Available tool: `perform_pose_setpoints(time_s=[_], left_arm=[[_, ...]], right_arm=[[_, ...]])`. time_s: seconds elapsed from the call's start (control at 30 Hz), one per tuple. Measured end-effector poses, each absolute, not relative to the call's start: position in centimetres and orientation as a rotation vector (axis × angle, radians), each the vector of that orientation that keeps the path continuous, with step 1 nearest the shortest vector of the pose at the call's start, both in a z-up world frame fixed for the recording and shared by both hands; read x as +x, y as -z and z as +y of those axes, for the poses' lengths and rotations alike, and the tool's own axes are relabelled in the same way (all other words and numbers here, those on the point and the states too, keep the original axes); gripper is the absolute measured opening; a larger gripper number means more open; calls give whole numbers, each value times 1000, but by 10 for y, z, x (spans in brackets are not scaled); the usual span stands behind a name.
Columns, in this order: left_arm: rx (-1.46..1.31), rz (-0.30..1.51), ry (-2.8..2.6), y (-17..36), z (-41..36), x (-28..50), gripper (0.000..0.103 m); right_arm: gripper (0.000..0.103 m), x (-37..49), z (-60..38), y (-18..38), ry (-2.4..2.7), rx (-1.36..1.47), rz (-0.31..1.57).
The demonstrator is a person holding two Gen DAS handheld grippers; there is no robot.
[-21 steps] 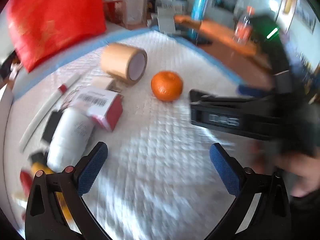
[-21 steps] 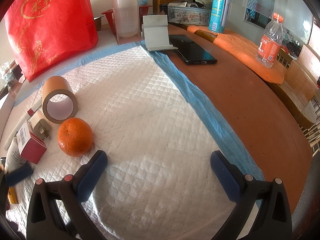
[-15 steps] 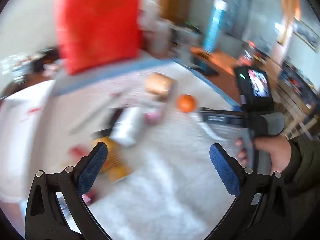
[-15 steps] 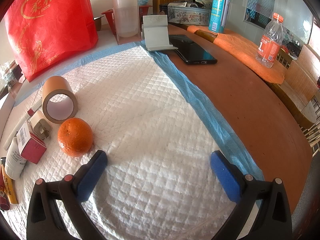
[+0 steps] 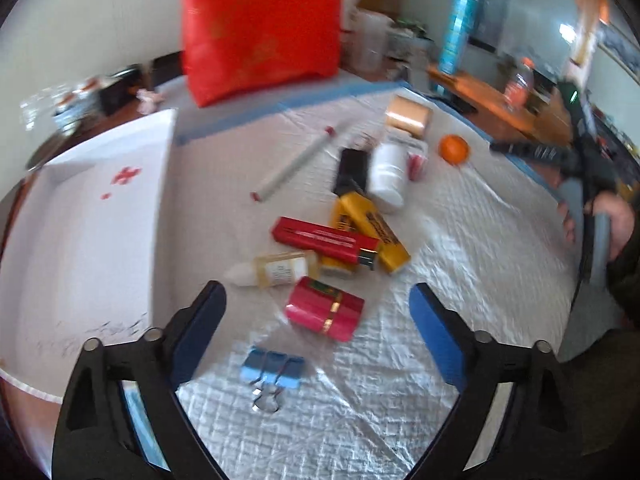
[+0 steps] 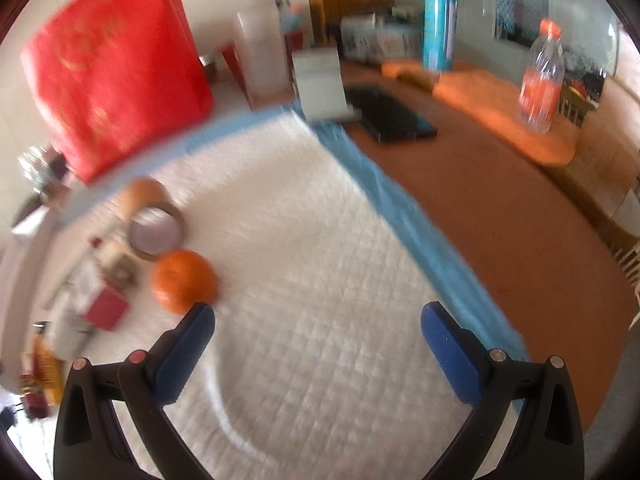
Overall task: Organize rigid objects
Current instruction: 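Grasp the red cylinder with the left tool while the right tool grasps the orange, then carry both items to the white tray and open both tools to release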
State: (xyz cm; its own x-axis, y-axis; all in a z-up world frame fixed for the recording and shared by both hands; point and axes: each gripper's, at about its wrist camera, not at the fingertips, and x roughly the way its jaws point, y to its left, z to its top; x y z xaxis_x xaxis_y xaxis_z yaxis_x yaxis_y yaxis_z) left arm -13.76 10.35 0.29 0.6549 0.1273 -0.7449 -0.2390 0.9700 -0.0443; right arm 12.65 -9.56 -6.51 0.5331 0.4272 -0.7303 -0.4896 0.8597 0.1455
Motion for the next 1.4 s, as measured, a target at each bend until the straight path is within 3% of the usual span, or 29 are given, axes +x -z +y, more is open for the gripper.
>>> perform_pose_setpoints(time_s=[0.07,0.13,0.2,0.23,0.27,0.3,0.37,0.47,0.6,0.7,0.73,0.93,1.03,1.4], left_arm=[[-139,868,-159,2,104,-130,71],[-137,902,-124,10,104,-124,62],[-114,932,-106,12,101,-120,60],[-110,946,-94,16,99,-119,54],[-83,952,-106,15,97,-117,42],[-63,948,-126,14,96,-116,41],[-91,953,-117,14,101,-117,40],[-137,956,-123,15,106,-120,40],[-171,950,-170,11,111,-122,40],[-199,932,-203,4,117,-127,40],[-209,922,-217,1,119,-130,40],[-231,820,-283,-42,123,-149,40],[-204,725,-327,-91,129,-163,40],[-103,274,-663,-328,198,-278,40]], right_arm=[[103,115,-98,48,-567,-104,783],[103,105,-97,35,-583,-135,757],[103,99,-94,28,-633,-149,772],[103,95,-92,27,-656,-152,778],[102,94,-90,28,-669,-156,777],[101,91,-86,30,-685,-168,777],[85,90,-77,34,-712,-207,791],[70,97,-58,44,-752,-259,820],[69,115,-34,57,-782,-312,845],[51,121,-20,69,-821,-343,871],[40,121,-19,71,-837,-345,878],[39,116,-23,62,-882,-337,831],[39,109,-42,18,-920,-229,761],[39,35,-71,-239,-1182,114,218]])
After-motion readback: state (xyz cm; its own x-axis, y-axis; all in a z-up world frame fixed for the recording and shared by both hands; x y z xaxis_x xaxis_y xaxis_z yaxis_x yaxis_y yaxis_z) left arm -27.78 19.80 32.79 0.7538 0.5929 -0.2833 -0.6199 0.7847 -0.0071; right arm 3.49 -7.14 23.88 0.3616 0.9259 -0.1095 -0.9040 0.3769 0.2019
